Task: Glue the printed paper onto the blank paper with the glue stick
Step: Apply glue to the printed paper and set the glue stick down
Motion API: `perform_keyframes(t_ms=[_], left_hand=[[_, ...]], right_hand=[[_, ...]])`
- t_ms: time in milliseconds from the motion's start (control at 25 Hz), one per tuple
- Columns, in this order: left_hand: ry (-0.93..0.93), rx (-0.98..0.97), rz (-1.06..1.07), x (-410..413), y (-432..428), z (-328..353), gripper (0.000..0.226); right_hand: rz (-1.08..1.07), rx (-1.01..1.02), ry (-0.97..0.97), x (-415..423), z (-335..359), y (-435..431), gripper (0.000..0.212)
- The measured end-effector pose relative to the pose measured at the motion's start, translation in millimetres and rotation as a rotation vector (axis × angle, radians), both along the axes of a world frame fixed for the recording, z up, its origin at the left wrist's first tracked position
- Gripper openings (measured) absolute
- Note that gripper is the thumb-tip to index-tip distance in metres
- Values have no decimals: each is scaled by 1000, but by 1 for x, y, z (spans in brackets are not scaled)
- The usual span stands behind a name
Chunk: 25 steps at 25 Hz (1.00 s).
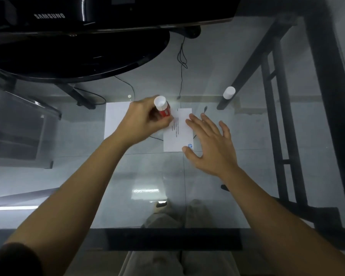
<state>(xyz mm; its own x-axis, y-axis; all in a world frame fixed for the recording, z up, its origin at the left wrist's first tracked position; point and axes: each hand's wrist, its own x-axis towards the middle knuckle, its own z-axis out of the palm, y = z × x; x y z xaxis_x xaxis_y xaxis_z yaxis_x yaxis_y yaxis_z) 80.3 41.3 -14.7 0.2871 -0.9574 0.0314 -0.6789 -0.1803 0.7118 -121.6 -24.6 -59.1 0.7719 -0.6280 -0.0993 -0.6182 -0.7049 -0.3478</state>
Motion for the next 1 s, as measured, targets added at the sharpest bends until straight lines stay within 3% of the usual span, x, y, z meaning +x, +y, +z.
perform_keyframes(t_ms=[160, 360, 480, 720, 1000], left_hand=[[-6, -9, 65, 6, -8, 2, 24], [52, -28, -89, -25, 40, -3, 18], [20, -2, -112, -18, 25, -2, 20], [-29, -39, 54, -5, -18, 0, 22], [33, -50, -63, -34, 25, -2, 15]], right_hand=[[-11, 4, -11, 0, 0, 1, 71], [-27, -16, -19, 0, -1, 2, 74], [-18, -18, -16, 0, -2, 1, 74], [-37, 4, -46, -1, -3, 0, 74], [-59, 16, -44, 0, 1, 2, 80]])
